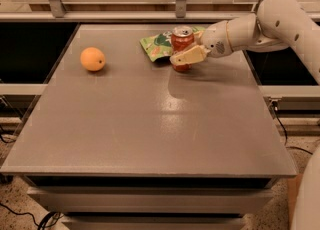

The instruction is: Move coke can near green rice chip bag

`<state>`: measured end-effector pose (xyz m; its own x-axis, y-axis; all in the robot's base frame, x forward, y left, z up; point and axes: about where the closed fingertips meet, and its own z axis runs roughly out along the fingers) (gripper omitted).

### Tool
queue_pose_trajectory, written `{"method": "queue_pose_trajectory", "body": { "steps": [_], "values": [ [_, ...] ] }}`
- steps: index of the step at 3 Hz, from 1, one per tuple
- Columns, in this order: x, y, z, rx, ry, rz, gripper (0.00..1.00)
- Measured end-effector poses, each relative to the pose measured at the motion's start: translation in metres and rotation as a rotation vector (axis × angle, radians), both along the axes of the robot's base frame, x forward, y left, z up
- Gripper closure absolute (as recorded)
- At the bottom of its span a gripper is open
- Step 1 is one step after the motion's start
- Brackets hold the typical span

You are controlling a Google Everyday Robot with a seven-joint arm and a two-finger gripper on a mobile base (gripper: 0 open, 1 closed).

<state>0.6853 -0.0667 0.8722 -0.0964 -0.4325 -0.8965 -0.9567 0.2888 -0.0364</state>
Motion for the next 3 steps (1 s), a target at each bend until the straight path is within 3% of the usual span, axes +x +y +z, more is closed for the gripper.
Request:
{"method": "queue_pose_trajectory", "body": {
  "steps": [1,3],
  "values": [
    [0.000,-0.002,0.001,0.004,0.006,0.020,0.00],
    [0.002,-0.013,0.003,0.004,0.002,0.001,0.00]
  ]
}}
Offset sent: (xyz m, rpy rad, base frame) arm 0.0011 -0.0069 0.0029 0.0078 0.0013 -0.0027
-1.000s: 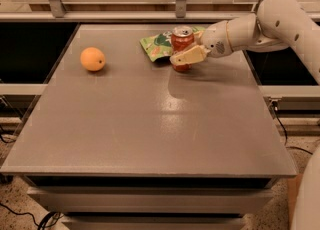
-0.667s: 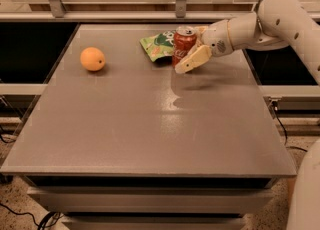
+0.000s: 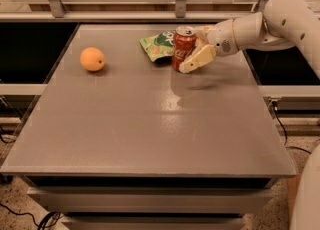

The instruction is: Move coke can near green rice chip bag

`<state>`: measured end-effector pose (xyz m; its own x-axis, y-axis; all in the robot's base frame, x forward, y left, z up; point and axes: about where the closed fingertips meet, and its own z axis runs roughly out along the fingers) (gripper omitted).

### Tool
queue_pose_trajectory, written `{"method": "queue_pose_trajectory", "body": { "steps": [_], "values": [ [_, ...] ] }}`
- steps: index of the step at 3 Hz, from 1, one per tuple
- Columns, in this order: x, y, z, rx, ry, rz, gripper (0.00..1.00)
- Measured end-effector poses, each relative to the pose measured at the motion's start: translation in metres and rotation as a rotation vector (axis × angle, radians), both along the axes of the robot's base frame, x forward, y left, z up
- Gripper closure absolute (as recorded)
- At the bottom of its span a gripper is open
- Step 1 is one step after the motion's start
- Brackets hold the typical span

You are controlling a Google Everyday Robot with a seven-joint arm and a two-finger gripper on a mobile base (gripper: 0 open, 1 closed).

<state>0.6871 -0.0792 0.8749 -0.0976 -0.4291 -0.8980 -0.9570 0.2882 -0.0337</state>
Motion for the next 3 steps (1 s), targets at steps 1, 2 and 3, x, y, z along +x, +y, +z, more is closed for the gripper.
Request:
{"method": "queue_pose_trajectory", "body": {
  "steps": [1,2,3],
  "values": [
    [0.000,-0.011,0.003,-0.003,-0.005,-0.019,0.00],
    [-0.001,-0.020,0.005,-0.008,-0.007,-0.034,0.00],
    [-0.002,-0.026,0.007,-0.011,-0.008,-0.042,0.00]
  ]
}}
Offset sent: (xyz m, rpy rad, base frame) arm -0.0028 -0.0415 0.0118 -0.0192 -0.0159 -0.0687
